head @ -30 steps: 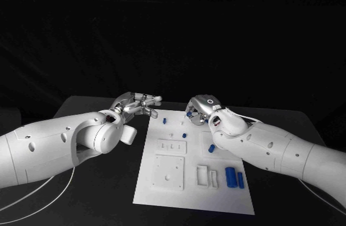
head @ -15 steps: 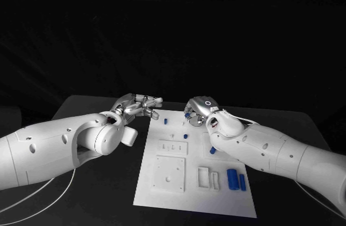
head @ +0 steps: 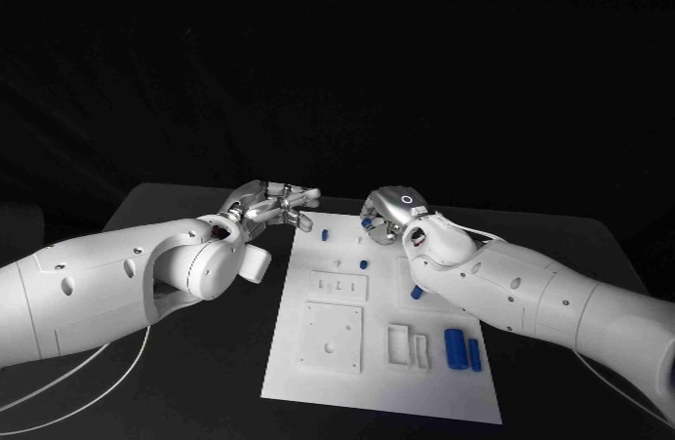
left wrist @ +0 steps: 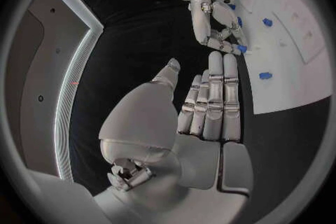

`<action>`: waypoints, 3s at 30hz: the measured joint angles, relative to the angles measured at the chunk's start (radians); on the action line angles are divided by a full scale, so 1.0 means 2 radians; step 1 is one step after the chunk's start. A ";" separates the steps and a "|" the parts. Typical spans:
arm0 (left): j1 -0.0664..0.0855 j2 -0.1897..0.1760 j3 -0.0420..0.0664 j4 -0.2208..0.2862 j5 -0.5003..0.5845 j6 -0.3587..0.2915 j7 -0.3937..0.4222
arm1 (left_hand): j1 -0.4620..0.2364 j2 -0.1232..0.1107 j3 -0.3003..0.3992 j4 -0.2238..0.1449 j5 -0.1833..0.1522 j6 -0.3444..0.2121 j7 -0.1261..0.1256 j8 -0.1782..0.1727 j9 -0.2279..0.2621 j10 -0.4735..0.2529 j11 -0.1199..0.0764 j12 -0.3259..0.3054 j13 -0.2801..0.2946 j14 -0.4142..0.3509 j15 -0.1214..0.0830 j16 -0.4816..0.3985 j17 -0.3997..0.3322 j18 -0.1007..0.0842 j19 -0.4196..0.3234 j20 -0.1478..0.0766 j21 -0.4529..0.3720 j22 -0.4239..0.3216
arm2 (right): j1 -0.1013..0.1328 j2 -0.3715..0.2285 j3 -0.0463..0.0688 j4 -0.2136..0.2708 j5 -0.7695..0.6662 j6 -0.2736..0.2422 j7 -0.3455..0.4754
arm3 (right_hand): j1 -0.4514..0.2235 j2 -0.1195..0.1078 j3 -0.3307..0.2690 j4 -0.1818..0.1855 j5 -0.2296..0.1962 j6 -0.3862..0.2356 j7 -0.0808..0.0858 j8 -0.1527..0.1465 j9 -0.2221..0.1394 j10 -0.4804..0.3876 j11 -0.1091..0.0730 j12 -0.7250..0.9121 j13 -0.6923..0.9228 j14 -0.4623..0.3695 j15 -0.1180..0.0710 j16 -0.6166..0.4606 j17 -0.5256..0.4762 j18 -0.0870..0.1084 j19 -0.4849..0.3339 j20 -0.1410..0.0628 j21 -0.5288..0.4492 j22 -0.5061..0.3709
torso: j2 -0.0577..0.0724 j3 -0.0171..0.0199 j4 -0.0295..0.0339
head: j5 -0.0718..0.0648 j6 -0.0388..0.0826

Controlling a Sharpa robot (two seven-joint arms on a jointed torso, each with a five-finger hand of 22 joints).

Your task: Assemble the parts on the task board

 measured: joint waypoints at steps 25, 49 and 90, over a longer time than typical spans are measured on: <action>0.001 0.002 0.000 -0.003 0.000 0.003 -0.001 | 0.000 0.000 0.000 0.000 0.000 0.000 0.000 0.000 0.000 0.000 0.000 0.000 0.000 0.000 0.000 0.000 0.000 0.000 0.000 0.000 0.000 -0.002 | 0.000 0.009 0.000 -0.010 0.008 0.013 0.005 | 0.002 0.006 -0.009 -0.001 0.000 -0.002 0.002 0.002 -0.001 -0.007 0.003 0.001 0.000 0.000 0.000 0.000 0.000 0.000 -0.001 0.001 -0.010 0.009 | -0.001 -0.0006 0.0004 | 0.001 -0.002; 0.001 0.004 0.000 -0.007 0.001 0.006 -0.001 | 0.000 0.000 0.000 0.000 0.000 -0.002 0.002 0.000 0.000 -0.002 0.002 0.000 0.000 0.000 0.000 0.000 -0.001 0.000 0.000 0.000 0.000 -0.004 | 0.000 0.010 0.000 -0.015 0.031 0.022 0.009 | 0.008 -0.021 -0.047 0.021 -0.001 -0.117 0.026 0.003 -0.024 -0.156 0.034 0.003 -0.002 -0.022 0.029 -0.011 -0.060 0.034 0.000 0.029 -0.148 -0.039 | 0.000 -0.0012 0.0015 | 0.000 -0.003; 0.006 0.000 0.000 -0.030 0.002 0.012 -0.002 | 0.000 0.000 0.000 0.000 0.000 -0.002 0.002 0.000 0.000 -0.002 0.002 0.000 0.000 -0.003 -0.001 0.000 -0.001 0.000 -0.002 -0.002 0.002 -0.006 | 0.007 -0.104 0.056 0.024 0.161 0.123 0.022 | 0.009 -0.001 -0.258 0.066 0.097 -0.138 0.021 0.003 -0.016 -0.034 -0.019 0.525 0.570 0.006 -0.002 0.132 0.191 0.003 0.001 -0.004 0.148 0.018 | -0.005 0.0044 -0.0132 | 0.006 0.005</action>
